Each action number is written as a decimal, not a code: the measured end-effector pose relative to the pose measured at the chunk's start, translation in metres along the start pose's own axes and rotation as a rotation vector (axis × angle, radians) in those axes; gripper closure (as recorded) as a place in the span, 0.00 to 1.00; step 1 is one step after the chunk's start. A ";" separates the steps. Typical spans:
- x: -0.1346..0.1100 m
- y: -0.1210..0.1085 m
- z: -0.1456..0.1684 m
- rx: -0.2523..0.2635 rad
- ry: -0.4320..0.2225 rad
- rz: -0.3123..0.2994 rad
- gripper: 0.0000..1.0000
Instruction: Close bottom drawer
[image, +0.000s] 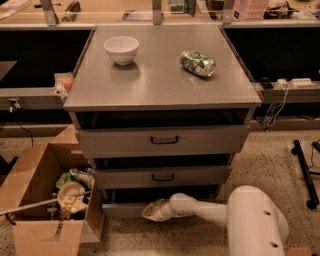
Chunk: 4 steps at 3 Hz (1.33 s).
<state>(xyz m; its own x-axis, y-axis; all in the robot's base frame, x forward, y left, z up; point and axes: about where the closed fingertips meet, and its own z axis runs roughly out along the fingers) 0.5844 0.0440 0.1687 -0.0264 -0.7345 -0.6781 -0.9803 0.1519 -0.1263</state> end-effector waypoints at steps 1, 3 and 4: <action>-0.001 -0.005 0.000 0.005 -0.004 0.003 1.00; -0.002 -0.016 -0.001 0.017 -0.013 0.009 1.00; -0.003 -0.021 -0.001 0.022 -0.018 0.013 1.00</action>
Offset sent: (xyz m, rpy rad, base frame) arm 0.1281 -0.0125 0.0282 0.0823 -0.0533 -0.1018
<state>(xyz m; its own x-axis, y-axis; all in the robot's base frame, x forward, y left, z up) 0.6045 0.0421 0.1739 -0.0354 -0.7207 -0.6924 -0.9754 0.1756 -0.1329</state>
